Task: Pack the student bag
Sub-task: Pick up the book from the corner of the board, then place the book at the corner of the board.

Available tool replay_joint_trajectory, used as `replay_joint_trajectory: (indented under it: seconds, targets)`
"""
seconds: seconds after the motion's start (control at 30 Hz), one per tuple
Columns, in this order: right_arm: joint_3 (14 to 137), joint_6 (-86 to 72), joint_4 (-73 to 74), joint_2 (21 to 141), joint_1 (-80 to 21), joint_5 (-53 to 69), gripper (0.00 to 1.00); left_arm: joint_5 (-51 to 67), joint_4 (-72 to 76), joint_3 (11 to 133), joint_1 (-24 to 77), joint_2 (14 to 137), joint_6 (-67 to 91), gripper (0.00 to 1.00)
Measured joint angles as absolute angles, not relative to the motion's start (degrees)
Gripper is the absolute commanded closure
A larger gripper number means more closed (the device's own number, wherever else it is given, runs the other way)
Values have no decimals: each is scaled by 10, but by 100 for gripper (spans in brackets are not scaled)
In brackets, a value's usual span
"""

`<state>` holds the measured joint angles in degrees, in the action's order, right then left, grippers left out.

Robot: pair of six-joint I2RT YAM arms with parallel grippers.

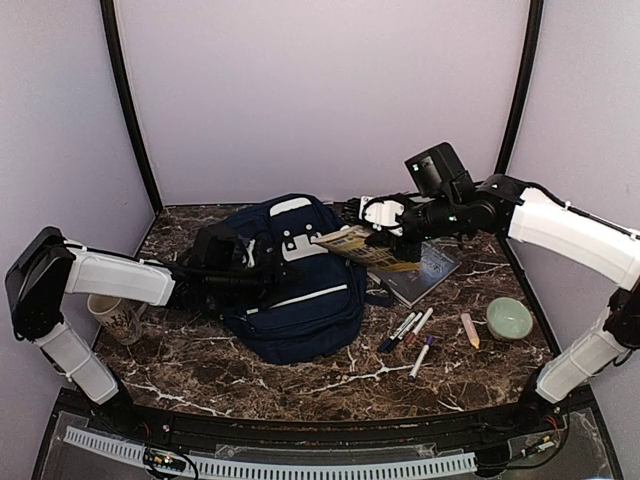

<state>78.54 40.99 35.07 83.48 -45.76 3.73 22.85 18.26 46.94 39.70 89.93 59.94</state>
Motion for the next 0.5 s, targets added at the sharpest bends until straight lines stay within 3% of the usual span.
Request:
replay_joint_trajectory:
  seconds: [0.17,0.4,0.47,0.5]
  targets:
    - [799,411,350,842,-511,65,100,279,376,378,394,931,765,26]
    - [738,433,342,853,-586,77,99,298,489,349,391,957,877,28]
    - [692,441,328,853,-605,80,91,303,498,349,390,957,886,28]
    - [673,444,324,853,-613,80,78,305,498,349,390,957,887,29]
